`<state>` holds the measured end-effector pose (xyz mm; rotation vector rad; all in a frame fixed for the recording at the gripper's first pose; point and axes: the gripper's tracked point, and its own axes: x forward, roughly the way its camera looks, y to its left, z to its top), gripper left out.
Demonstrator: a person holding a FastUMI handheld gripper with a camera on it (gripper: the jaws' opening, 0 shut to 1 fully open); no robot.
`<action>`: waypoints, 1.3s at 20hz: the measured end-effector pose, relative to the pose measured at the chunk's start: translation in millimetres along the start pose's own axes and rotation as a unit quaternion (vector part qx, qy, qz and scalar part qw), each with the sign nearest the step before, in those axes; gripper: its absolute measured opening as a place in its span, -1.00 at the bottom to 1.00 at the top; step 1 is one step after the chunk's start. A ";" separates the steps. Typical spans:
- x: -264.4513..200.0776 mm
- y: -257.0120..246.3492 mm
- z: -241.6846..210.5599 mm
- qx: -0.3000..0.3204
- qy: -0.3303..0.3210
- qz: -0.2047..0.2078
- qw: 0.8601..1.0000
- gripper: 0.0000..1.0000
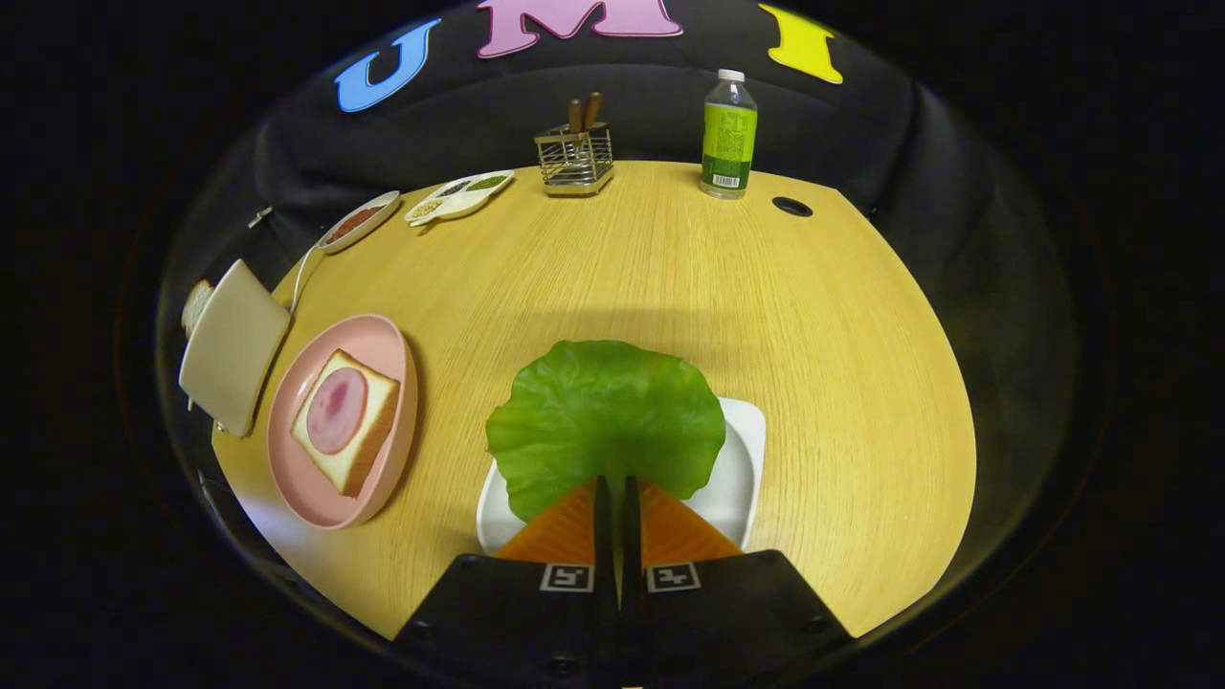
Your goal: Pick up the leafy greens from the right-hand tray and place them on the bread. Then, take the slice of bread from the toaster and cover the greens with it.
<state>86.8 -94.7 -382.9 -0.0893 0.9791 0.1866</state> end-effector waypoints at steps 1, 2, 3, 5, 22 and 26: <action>-3.2 -0.3 3.8 0.000 -0.006 -0.004 1.000 -0.89; -7.7 0.7 9.2 -0.001 -0.015 -0.008 1.000 -0.89; -13.8 2.4 13.3 -0.002 -0.021 -0.010 1.000 -0.89; -28.9 9.1 27.1 0.002 -0.035 -0.010 0.999 -0.89; -114.9 155.5 110.1 -0.046 -0.121 0.012 0.991 -0.89; -98.5 192.8 99.5 -0.065 -0.107 0.026 0.992 -0.89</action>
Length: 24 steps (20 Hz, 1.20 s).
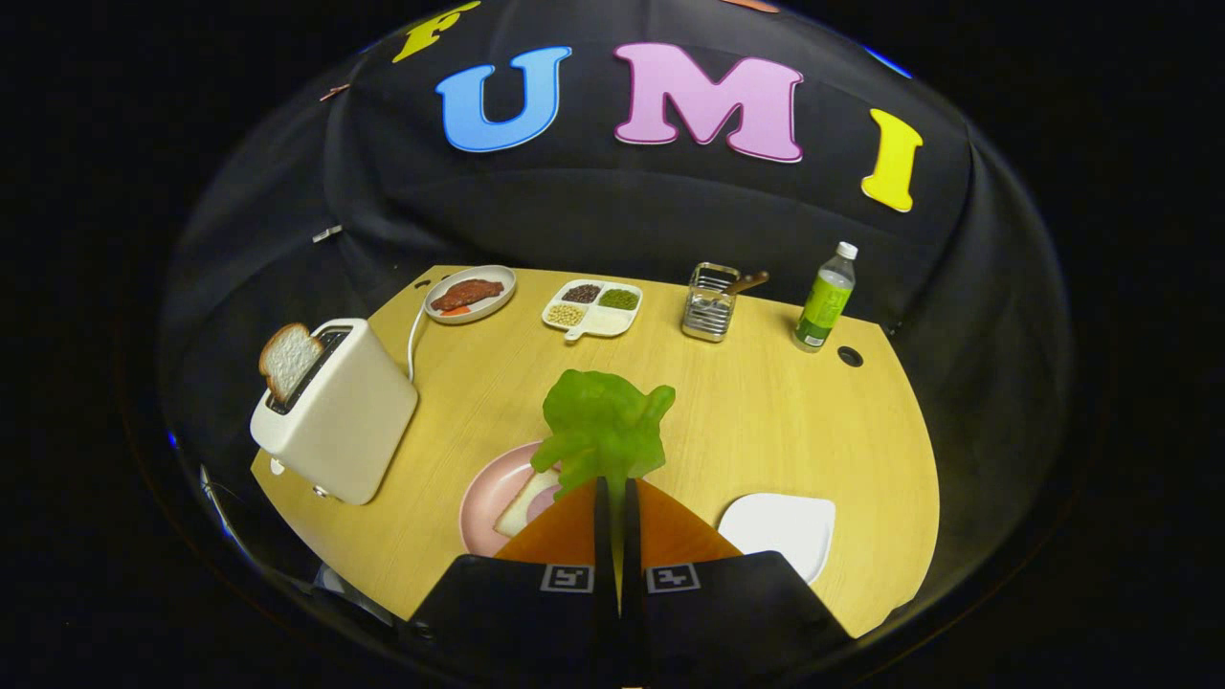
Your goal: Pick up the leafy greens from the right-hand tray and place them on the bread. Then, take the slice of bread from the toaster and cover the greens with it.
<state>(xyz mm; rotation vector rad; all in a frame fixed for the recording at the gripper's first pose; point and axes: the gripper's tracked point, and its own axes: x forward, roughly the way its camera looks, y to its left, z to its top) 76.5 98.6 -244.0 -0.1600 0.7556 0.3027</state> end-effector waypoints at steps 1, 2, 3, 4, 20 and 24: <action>4.3 6.7 -3.0 -0.007 0.003 0.002 1.000 -0.89; 8.4 11.9 -7.3 -0.013 0.008 0.002 1.000 -0.89; 13.1 16.5 -12.6 -0.017 0.014 0.003 1.000 -0.90; 18.3 20.8 -18.7 -0.019 0.021 0.005 1.000 -0.89; 61.3 30.4 -69.5 -0.044 0.083 -0.018 0.995 -0.58; 59.4 28.4 -68.5 -0.047 0.078 -0.022 0.996 0.25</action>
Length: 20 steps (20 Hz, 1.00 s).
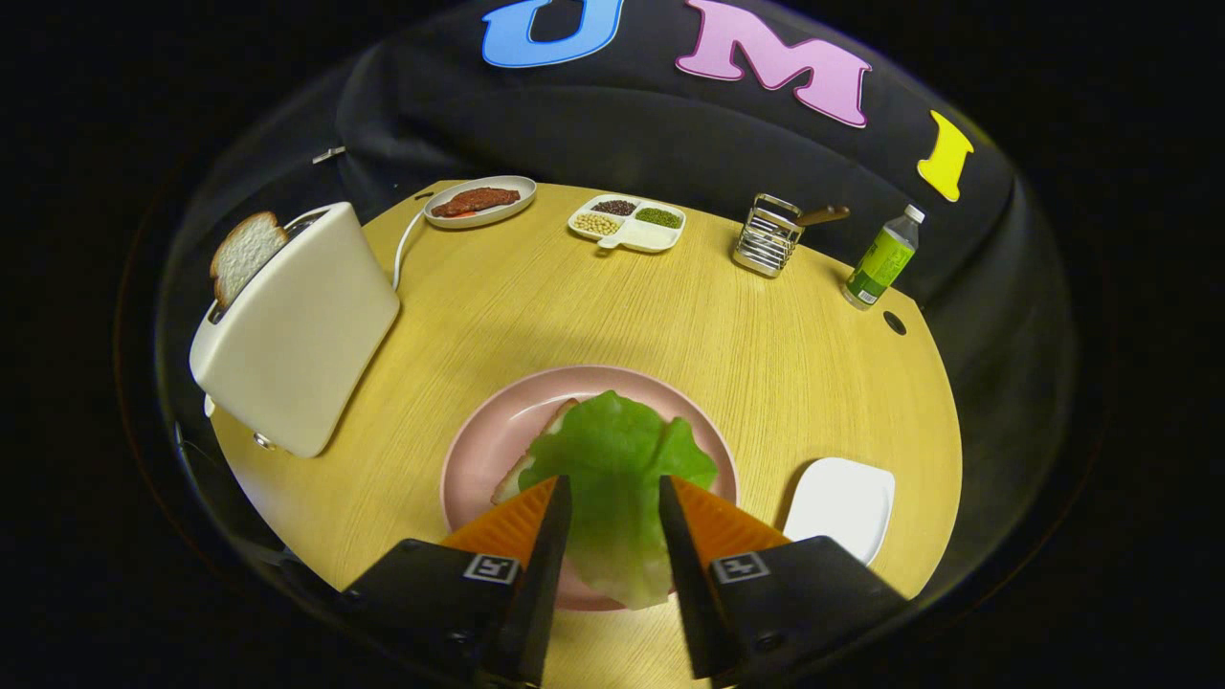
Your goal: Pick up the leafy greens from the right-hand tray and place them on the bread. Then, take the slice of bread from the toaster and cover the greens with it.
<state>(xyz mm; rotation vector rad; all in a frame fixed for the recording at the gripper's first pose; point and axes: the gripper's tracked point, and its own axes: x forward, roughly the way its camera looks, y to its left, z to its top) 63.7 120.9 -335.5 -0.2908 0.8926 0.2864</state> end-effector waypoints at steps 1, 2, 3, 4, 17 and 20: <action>-1.3 2.5 1.4 0.002 -0.003 0.004 1.000 0.51; -3.7 4.9 4.6 0.005 -0.010 0.010 1.000 0.78; -9.7 5.9 7.2 0.008 -0.018 0.016 1.000 0.93; -16.1 9.2 11.1 0.012 -0.026 0.023 0.999 0.97; -140.3 92.9 138.8 0.009 -0.200 0.113 0.973 0.98; -161.2 134.5 173.3 -0.017 -0.230 0.148 0.962 0.98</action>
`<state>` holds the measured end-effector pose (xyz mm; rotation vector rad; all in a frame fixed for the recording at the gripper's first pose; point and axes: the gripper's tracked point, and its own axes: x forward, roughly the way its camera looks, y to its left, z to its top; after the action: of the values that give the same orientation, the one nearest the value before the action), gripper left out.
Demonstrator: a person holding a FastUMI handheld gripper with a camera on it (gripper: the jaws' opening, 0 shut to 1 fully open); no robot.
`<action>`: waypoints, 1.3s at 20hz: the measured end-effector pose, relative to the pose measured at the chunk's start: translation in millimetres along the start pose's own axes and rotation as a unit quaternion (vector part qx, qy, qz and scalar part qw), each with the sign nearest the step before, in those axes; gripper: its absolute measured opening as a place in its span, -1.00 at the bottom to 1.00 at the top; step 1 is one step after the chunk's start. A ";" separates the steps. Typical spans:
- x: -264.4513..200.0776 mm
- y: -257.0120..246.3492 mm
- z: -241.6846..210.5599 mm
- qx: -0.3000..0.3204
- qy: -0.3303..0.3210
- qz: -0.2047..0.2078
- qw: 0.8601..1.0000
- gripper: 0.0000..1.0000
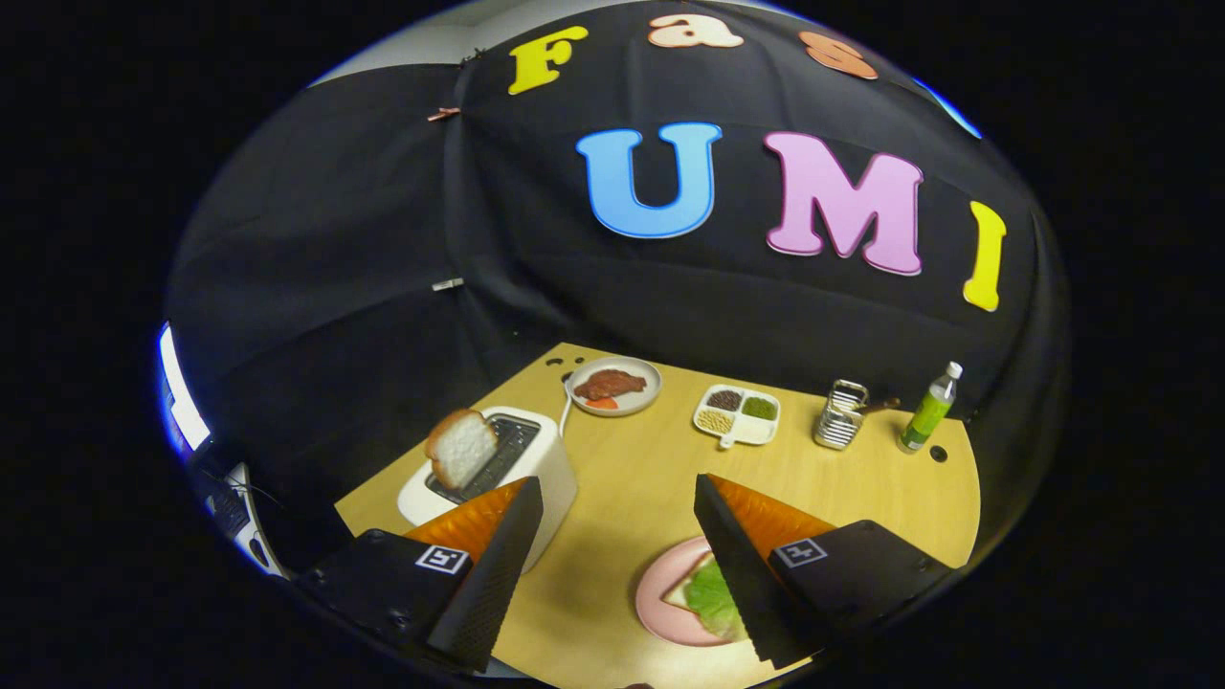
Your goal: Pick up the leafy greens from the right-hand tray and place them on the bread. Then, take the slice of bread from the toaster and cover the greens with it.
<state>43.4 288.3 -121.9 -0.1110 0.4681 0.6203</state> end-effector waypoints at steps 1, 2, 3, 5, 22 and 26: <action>5.7 15.5 10.9 -0.010 -0.008 0.015 1.000 0.98; 10.8 28.5 18.3 -0.018 -0.013 0.027 0.999 0.98; 16.0 44.3 24.8 -0.028 -0.017 0.040 0.999 0.98; 28.3 72.2 29.2 -0.045 -0.016 0.065 0.997 0.98; 151.5 154.6 -51.0 -0.062 0.089 0.070 0.992 0.96; 161.8 153.9 -54.1 -0.059 0.087 0.060 0.993 0.74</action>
<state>48.1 486.7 -237.6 -0.2531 0.6102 0.7603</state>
